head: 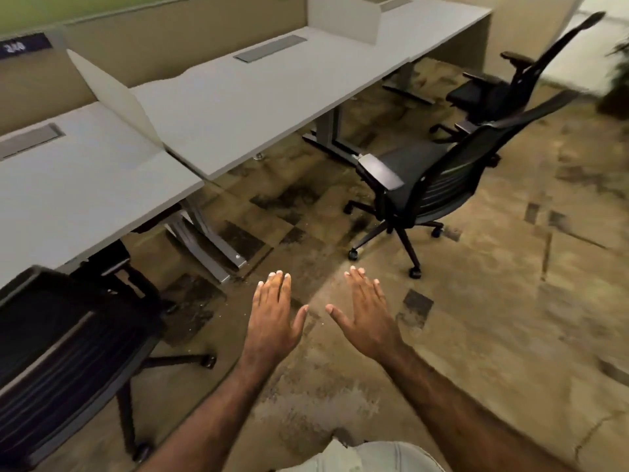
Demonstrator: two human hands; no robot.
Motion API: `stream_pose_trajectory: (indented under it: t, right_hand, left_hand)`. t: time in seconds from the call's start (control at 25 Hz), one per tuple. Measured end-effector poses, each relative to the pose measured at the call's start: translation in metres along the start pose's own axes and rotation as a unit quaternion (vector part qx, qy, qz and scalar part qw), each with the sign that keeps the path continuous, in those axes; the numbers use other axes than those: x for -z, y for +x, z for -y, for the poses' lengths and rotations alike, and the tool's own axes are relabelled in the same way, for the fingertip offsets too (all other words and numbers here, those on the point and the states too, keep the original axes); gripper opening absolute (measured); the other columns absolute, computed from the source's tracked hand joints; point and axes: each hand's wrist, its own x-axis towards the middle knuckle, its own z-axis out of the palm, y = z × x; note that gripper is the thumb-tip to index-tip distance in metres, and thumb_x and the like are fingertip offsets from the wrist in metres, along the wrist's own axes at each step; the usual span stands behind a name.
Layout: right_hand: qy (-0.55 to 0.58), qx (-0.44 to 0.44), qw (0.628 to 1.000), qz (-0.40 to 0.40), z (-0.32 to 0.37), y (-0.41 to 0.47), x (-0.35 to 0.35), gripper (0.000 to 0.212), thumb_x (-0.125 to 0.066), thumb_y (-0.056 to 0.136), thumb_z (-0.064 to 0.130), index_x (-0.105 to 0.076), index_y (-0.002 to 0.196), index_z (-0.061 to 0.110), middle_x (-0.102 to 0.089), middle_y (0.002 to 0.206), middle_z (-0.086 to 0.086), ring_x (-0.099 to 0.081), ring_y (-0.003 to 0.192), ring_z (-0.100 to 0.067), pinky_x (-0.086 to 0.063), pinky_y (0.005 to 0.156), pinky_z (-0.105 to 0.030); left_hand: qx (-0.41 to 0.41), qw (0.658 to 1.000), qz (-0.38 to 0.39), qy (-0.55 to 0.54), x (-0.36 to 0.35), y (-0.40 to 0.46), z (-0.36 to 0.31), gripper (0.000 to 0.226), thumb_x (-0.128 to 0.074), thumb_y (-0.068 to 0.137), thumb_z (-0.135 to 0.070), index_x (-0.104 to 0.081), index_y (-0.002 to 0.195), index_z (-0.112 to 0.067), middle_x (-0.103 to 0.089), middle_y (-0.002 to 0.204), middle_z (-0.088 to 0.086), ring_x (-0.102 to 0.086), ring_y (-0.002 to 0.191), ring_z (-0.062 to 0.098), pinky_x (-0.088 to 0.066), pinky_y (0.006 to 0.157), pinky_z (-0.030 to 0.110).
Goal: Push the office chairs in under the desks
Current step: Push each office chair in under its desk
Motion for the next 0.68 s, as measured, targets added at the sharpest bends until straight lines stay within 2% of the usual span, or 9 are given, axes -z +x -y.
stream_pose_trajectory:
  t: [0.16, 0.4, 0.52, 0.68]
  right_hand:
    - [-0.016, -0.07, 0.997, -0.025, -0.065, -0.005, 0.037, 0.098, -0.021, 0.1, 0.084, -0.01, 0.174, 0.021, -0.003, 0.183, 0.001, 0.01, 0.167, -0.012, 0.004, 0.136, -0.046]
    - [-0.033, -0.151, 0.986, -0.056, -0.152, -0.008, 0.082, 0.094, -0.029, 0.103, 0.08, -0.013, 0.174, 0.021, -0.002, 0.183, 0.003, 0.009, 0.168, -0.013, 0.008, 0.135, -0.045]
    - [-0.027, -0.187, 0.979, -0.079, -0.195, -0.001, 0.097, 0.094, -0.031, 0.103, 0.08, -0.013, 0.174, 0.021, -0.002, 0.183, 0.002, 0.01, 0.168, -0.013, 0.006, 0.136, -0.047]
    - [-0.024, -0.222, 0.97, -0.095, -0.254, 0.022, 0.12, 0.095, -0.029, 0.103, 0.082, -0.012, 0.174, 0.021, 0.0, 0.183, 0.004, 0.013, 0.167, -0.011, 0.007, 0.136, -0.048]
  left_hand:
    - [-0.087, 0.996, 0.017, 0.019, -0.035, 0.047, -0.053, 0.081, -0.057, 0.103, -0.052, -0.035, 0.162, -0.002, -0.038, 0.168, 0.018, -0.03, 0.161, 0.032, -0.02, 0.134, 0.05]
    - [-0.157, 0.985, 0.073, 0.001, -0.079, 0.108, -0.144, 0.086, -0.049, 0.105, -0.057, -0.02, 0.168, -0.005, -0.022, 0.176, 0.015, -0.015, 0.166, 0.028, -0.008, 0.136, 0.045]
    - [-0.215, 0.973, 0.088, 0.004, -0.101, 0.143, -0.186, 0.087, -0.048, 0.105, -0.057, -0.018, 0.168, -0.004, -0.019, 0.176, 0.016, -0.012, 0.166, 0.029, -0.011, 0.136, 0.046]
    - [-0.251, 0.963, 0.092, -0.015, -0.132, 0.201, -0.244, 0.088, -0.051, 0.105, -0.055, -0.016, 0.168, -0.004, -0.011, 0.178, 0.016, -0.002, 0.167, 0.028, -0.009, 0.136, 0.046]
